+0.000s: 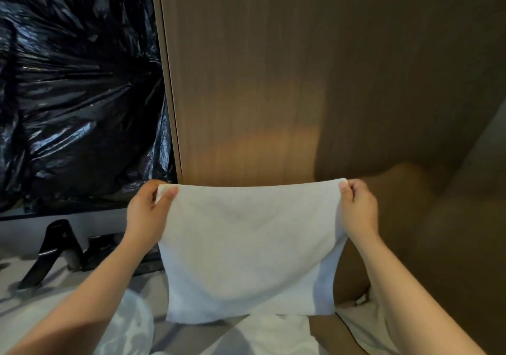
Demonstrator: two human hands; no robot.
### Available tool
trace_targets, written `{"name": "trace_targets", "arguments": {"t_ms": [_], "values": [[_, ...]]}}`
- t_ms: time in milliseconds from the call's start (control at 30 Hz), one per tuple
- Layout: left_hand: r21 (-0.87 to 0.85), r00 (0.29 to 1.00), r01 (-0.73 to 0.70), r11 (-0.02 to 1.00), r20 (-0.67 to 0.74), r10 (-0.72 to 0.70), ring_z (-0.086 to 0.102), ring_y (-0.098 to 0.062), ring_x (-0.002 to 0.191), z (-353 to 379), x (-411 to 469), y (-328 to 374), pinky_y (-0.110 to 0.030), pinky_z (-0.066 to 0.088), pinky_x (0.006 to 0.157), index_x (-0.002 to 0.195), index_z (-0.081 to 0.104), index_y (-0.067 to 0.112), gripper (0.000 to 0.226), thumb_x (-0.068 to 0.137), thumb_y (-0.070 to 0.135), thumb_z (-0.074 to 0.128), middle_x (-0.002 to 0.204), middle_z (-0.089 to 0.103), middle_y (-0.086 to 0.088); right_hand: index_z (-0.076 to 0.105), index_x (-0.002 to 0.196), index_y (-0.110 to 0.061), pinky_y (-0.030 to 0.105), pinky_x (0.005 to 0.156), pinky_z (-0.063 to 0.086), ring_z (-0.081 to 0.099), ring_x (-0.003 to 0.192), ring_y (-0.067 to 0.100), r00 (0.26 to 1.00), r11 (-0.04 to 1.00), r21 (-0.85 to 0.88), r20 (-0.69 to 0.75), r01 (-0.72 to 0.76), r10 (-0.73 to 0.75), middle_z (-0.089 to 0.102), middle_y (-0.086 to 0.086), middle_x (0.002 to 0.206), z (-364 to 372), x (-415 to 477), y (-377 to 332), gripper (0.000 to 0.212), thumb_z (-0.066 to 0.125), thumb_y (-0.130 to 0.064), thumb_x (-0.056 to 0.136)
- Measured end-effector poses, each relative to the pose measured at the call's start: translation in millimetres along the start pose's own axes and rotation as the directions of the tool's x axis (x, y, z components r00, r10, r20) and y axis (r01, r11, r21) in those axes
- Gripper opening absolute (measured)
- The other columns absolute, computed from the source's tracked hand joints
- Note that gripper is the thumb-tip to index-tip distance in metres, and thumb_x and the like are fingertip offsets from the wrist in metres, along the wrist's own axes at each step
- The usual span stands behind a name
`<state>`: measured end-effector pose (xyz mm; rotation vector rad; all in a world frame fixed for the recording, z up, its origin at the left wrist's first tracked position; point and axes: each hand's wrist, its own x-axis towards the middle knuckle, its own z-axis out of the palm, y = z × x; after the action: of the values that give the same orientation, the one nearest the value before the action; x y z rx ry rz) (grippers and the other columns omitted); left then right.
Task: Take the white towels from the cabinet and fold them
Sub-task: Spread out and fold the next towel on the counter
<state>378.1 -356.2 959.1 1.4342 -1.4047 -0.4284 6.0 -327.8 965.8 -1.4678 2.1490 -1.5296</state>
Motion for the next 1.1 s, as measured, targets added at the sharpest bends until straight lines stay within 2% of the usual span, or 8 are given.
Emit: {"name": "trace_targets", "arguments": {"t_ms": [233,333,400,533,667,833,933,1100], "values": [[-0.074,1.000,0.026,0.997,0.012,-0.025,0.060,-0.012,0.070,-1,-8,21,-0.026,0.043,0.055,0.085,0.063,0.021,0.012,0.092,0.031,0.061,0.076,0.065,0.005,0.058,0.110,-0.004,0.039,0.082,0.044,0.058,0.102,0.039,0.997,0.994,-0.085,0.024,-0.073,0.075,0.064,0.020,0.105,-7,3,7,0.028,0.045,-0.027,0.102],[-0.096,0.993,0.001,0.995,0.120,0.011,0.059,-0.019,0.063,5,-22,39,-0.029,0.043,0.057,0.080,0.067,0.015,0.017,0.089,0.029,0.065,0.071,0.066,-0.006,0.049,0.135,-0.006,0.038,0.097,0.045,0.054,0.121,0.031,0.994,0.995,-0.072,0.082,-0.070,0.076,0.055,0.015,0.133,-6,-13,2,0.040,0.051,-0.025,0.100],[-0.101,0.968,-0.020,0.995,0.249,0.045,0.055,-0.026,0.062,11,-34,50,-0.030,0.042,0.059,0.080,0.068,0.010,0.020,0.091,0.026,0.064,0.073,0.064,-0.013,0.047,0.139,-0.012,0.042,0.104,0.045,0.051,0.125,0.023,0.988,1.000,0.009,0.151,-0.010,0.009,0.051,0.007,0.139,-2,-32,-8,0.044,0.055,-0.025,0.098],[-0.149,0.915,-0.001,0.989,0.398,0.061,0.048,-0.007,0.058,25,-58,63,-0.020,0.039,0.057,0.081,0.070,0.016,0.012,0.091,0.017,0.063,0.067,0.059,-0.007,0.057,0.126,-0.027,0.031,0.101,0.047,0.054,0.117,0.005,0.941,0.981,0.190,0.323,0.044,-0.105,0.058,-0.009,0.128,10,-77,-29,0.029,0.057,-0.025,0.097],[-0.282,0.902,0.165,0.945,0.432,-0.028,0.063,-0.010,0.070,33,-78,66,-0.017,0.051,0.068,0.091,0.072,0.012,0.009,0.083,0.008,0.072,0.078,0.071,-0.008,0.062,0.115,-0.033,0.017,0.095,0.048,0.057,0.108,-0.008,0.877,0.950,0.310,0.447,0.029,-0.173,0.063,-0.018,0.117,20,-110,-40,0.022,0.057,-0.022,0.097],[-0.408,0.897,0.267,0.873,0.437,-0.071,0.064,-0.008,0.065,38,-96,64,-0.015,0.052,0.064,0.087,0.069,0.003,0.011,0.079,-0.004,0.072,0.071,0.070,-0.001,0.066,0.118,-0.031,0.011,0.092,0.044,0.057,0.110,-0.007,0.835,0.916,0.400,0.496,0.023,-0.237,0.066,-0.025,0.113,27,-125,-41,0.024,0.058,-0.022,0.097],[-0.427,0.906,0.244,0.871,0.420,-0.048,0.062,-0.009,0.065,37,-102,61,-0.017,0.052,0.065,0.085,0.067,0.005,0.012,0.078,-0.004,0.073,0.070,0.070,0.000,0.070,0.106,-0.031,0.011,0.084,0.045,0.063,0.101,0.000,0.821,0.900,0.436,0.509,0.013,-0.258,0.070,-0.021,0.103,28,-126,-42,0.017,0.060,-0.021,0.096],[-0.403,0.919,0.225,0.887,0.390,-0.055,0.063,-0.007,0.063,40,-109,62,-0.014,0.050,0.063,0.079,0.071,0.012,0.014,0.078,-0.002,0.074,0.069,0.071,0.000,0.069,0.087,-0.028,0.023,0.074,0.048,0.063,0.083,0.007,0.792,0.881,0.472,0.540,-0.003,-0.286,0.069,-0.009,0.086,27,-128,-42,0.014,0.057,-0.030,0.094]]}}
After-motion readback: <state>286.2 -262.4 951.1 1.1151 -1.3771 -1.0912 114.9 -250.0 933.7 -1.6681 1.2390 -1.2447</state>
